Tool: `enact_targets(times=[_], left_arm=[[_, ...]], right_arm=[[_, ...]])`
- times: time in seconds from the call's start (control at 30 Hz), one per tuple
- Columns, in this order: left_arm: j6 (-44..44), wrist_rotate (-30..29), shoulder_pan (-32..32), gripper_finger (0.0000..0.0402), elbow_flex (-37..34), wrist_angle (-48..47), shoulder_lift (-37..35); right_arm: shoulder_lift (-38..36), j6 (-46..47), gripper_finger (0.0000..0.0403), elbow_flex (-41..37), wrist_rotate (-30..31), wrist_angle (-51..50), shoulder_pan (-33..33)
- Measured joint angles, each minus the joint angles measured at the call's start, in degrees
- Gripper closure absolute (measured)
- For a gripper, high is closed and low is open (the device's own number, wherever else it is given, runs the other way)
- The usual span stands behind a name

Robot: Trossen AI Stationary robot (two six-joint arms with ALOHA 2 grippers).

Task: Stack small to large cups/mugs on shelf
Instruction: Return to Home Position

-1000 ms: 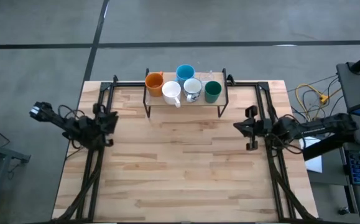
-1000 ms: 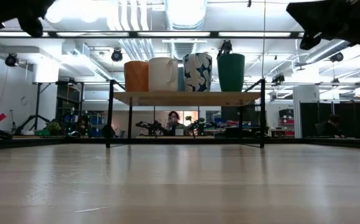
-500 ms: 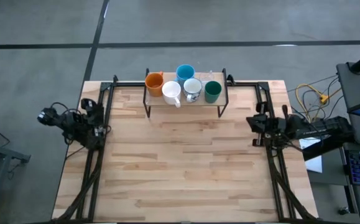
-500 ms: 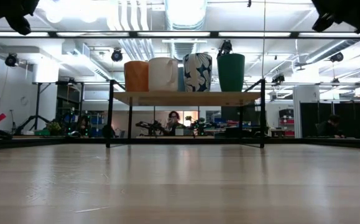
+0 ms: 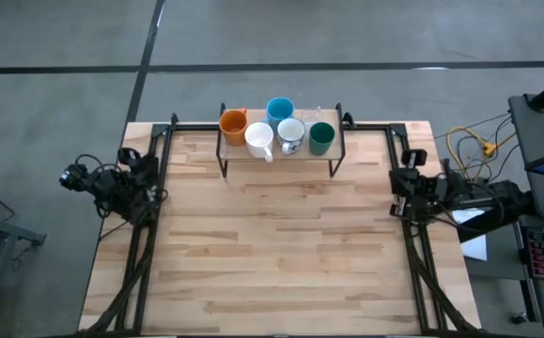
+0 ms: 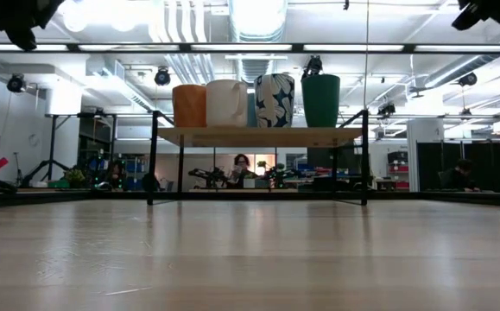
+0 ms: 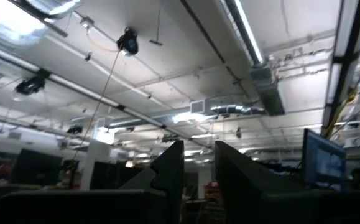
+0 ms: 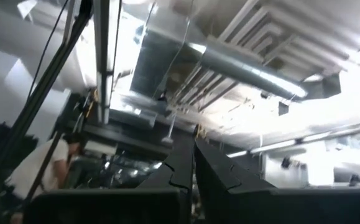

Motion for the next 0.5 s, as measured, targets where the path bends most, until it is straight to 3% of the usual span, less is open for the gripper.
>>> enact_targets(times=[0.13, 0.23, 0.37, 0.5], left_arm=[[1.73, -5.94, -0.02, 0.0327, -0.02, 0.27, 0.01], [1.8, -14.61, -0.06, 0.0327, -0.02, -0.81, 0.02], [1.79, -29.23, -1.49, 0.0327, -0.02, -7.36, -0.01], [1.77, -35.51, -4.7, 0.0327, 0.05, -8.08, 0.17]], right_arm=[[-4.07, -2.0, 0.0394, 0.0, 0.02, -0.03, 0.0], [-7.2, -0.71, 0.0394, 0.02, 1.02, -1.75, 0.02], [-8.06, 4.16, 0.0394, 0.07, 6.55, -9.48, 0.0], [-8.11, 11.79, 0.0394, 1.99, 9.17, -22.93, 0.0]])
